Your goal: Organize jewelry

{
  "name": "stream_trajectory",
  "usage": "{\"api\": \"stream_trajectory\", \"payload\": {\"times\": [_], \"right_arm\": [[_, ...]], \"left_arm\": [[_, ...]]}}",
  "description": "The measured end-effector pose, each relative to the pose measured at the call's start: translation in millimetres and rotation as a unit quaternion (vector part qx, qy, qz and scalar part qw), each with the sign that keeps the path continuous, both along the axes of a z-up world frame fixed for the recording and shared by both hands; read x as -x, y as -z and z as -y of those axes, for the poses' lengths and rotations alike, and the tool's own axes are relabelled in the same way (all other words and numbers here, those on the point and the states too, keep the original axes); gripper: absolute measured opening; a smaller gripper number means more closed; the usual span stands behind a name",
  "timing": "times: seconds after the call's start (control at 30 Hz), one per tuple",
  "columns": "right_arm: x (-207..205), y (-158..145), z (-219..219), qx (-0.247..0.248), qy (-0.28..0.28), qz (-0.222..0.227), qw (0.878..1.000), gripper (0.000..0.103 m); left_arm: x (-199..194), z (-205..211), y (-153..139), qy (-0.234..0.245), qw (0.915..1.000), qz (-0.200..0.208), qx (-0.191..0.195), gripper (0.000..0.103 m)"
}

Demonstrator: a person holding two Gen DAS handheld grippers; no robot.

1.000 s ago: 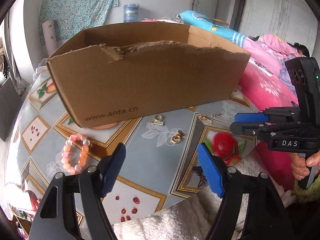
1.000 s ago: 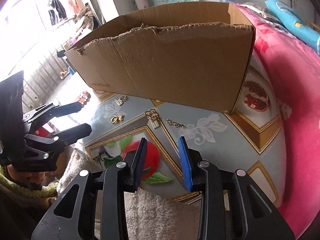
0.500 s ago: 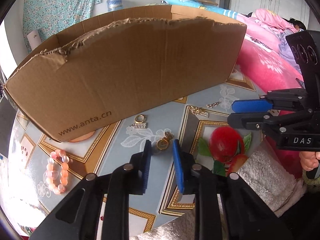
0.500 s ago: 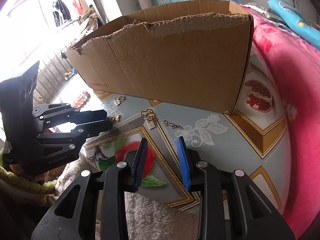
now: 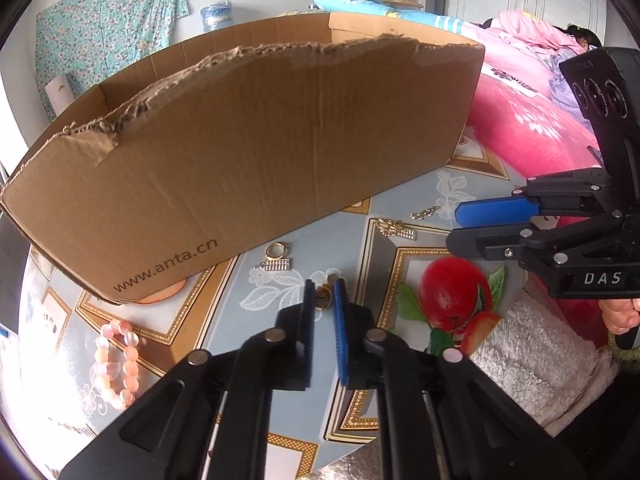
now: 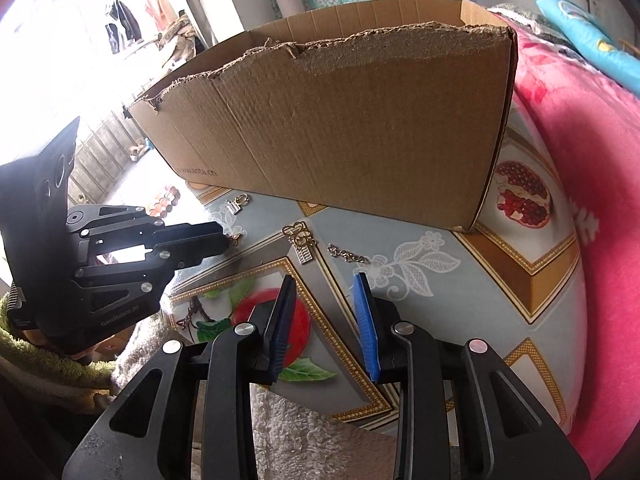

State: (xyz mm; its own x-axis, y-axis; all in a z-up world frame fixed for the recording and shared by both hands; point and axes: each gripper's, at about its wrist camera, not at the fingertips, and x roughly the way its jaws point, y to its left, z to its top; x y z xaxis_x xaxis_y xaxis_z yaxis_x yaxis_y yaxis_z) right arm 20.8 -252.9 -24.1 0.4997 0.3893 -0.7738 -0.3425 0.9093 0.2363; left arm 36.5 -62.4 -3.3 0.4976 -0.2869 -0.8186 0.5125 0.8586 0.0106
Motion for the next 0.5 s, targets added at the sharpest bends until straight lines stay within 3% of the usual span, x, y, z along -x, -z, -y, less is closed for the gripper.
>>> {"api": "stream_trajectory", "payload": {"times": [0.5], "right_arm": [[-0.7, -6.7, -10.0, 0.009, -0.009, 0.002, 1.000, 0.028]], "left_arm": [[12.1, -15.9, -4.0, -0.002, 0.9997, -0.016, 0.016, 0.003]]}}
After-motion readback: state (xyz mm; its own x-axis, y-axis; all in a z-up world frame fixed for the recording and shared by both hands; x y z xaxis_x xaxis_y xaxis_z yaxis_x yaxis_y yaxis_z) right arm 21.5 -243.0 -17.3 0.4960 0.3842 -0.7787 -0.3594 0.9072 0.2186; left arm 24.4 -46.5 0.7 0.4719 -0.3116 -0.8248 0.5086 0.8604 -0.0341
